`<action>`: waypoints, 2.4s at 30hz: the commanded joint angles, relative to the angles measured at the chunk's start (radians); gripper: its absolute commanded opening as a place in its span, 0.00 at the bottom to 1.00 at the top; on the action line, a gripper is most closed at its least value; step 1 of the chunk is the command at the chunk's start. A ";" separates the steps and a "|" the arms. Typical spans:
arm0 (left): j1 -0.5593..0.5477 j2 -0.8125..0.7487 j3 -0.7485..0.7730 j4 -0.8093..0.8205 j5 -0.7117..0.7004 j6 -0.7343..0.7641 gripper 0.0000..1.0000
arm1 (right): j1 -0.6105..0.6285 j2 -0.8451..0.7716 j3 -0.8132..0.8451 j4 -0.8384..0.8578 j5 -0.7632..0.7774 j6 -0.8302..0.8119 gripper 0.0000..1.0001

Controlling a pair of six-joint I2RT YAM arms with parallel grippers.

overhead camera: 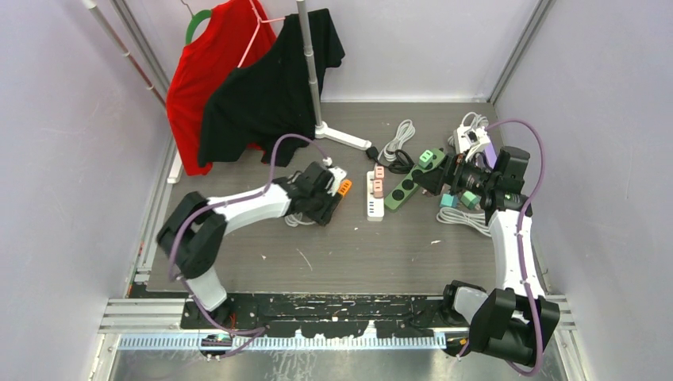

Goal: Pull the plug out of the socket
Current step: Move the socket to the center of the board, then remove the plug from the socket.

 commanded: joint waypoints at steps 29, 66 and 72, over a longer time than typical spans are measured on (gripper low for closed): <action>-0.275 -0.384 -0.464 0.514 0.246 0.288 0.69 | 0.052 -0.075 -0.019 -0.557 -0.338 -1.008 1.00; -0.437 -0.379 -0.791 1.106 0.041 0.372 0.89 | 0.827 0.162 -0.131 -0.205 0.271 -1.013 0.62; -0.425 -0.280 -0.758 1.157 0.084 0.372 0.81 | 0.849 0.167 -0.133 -0.210 0.258 -1.029 0.49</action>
